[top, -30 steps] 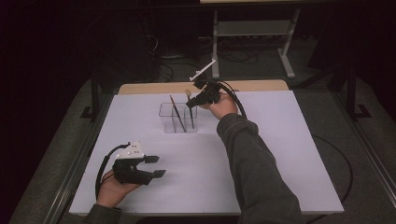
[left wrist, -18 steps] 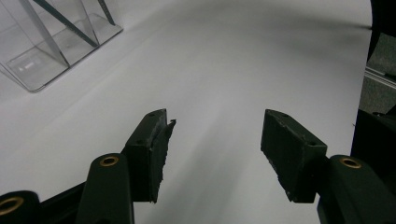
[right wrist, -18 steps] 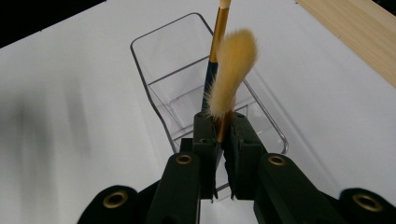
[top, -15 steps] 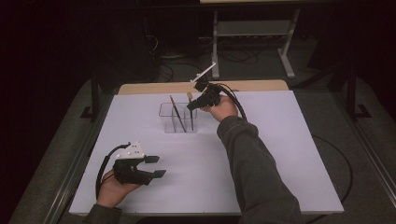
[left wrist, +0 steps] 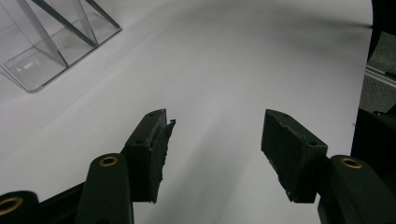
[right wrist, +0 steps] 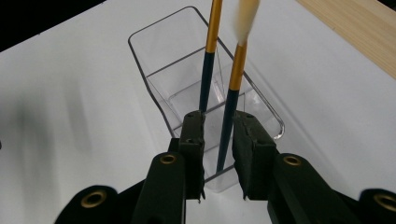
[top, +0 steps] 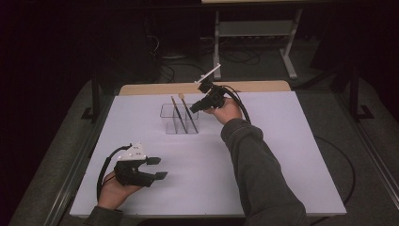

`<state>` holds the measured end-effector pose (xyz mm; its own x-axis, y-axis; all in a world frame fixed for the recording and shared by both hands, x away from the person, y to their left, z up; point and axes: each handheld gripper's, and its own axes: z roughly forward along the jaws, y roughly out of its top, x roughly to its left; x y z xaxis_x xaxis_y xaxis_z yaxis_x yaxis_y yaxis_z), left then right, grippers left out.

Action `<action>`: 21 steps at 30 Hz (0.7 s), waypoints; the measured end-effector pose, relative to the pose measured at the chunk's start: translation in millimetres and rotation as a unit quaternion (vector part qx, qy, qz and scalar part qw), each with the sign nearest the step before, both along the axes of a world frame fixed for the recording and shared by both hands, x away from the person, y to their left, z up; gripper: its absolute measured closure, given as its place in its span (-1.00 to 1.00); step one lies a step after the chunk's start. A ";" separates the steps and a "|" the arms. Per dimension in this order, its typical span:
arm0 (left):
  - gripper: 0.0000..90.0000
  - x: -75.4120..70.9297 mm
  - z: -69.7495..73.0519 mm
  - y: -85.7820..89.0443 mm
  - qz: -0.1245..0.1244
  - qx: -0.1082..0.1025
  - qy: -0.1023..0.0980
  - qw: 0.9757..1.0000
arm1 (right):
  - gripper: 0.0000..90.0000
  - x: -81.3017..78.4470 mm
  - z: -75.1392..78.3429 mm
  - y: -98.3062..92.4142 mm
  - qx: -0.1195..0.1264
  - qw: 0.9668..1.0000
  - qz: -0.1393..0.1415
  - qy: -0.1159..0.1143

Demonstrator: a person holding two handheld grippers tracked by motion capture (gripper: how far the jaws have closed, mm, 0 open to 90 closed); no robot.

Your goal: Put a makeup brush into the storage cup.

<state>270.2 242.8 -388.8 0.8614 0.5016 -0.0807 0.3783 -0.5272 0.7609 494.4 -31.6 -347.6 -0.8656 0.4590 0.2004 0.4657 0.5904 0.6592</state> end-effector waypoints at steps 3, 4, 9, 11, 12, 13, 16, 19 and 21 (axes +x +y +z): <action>-0.10 -0.4 -0.2 0.1 0.002 -0.001 0.004 1.000 | 0.58 -1.4 1.0 -4.8 0.006 1.000 -0.001 -0.001; -0.10 -0.2 -0.1 0.2 0.002 0.000 0.002 1.000 | 0.58 -2.4 1.9 -6.3 0.008 1.000 -0.003 0.002; -0.11 0.2 -0.4 -0.4 0.000 0.002 0.000 1.000 | 0.54 -6.3 4.3 -13.9 0.015 1.000 -0.012 0.005; -0.11 0.1 -0.5 -0.7 0.000 0.004 0.001 1.000 | 0.54 -7.4 4.5 -16.5 0.017 1.000 -0.013 0.005; -0.11 0.1 -0.6 -0.7 0.000 0.004 0.001 1.000 | 0.53 -8.5 4.7 -17.7 0.019 1.000 -0.014 0.005; -0.11 0.1 -0.6 -0.6 -0.001 0.004 0.000 1.000 | 0.52 -9.4 4.8 -19.6 0.019 1.000 -0.014 0.005; -0.12 0.1 -0.8 -0.3 0.002 0.002 0.001 1.000 | 0.48 -11.3 5.2 -23.8 0.022 1.000 -0.017 0.003; -0.12 -0.1 -1.1 -0.7 0.004 0.001 0.004 1.000 | 0.43 -14.5 7.0 -29.6 0.033 0.999 -0.021 -0.002; -0.13 -0.2 -0.6 -1.3 0.003 -0.002 0.006 1.000 | 0.39 -16.6 7.7 -33.8 0.039 0.999 -0.019 -0.002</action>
<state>270.0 241.5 -389.4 0.8574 0.5063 -0.0919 0.3897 -0.5223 0.7585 477.8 -65.4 -340.0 -0.8485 0.4754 0.2325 0.4839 0.5189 0.7047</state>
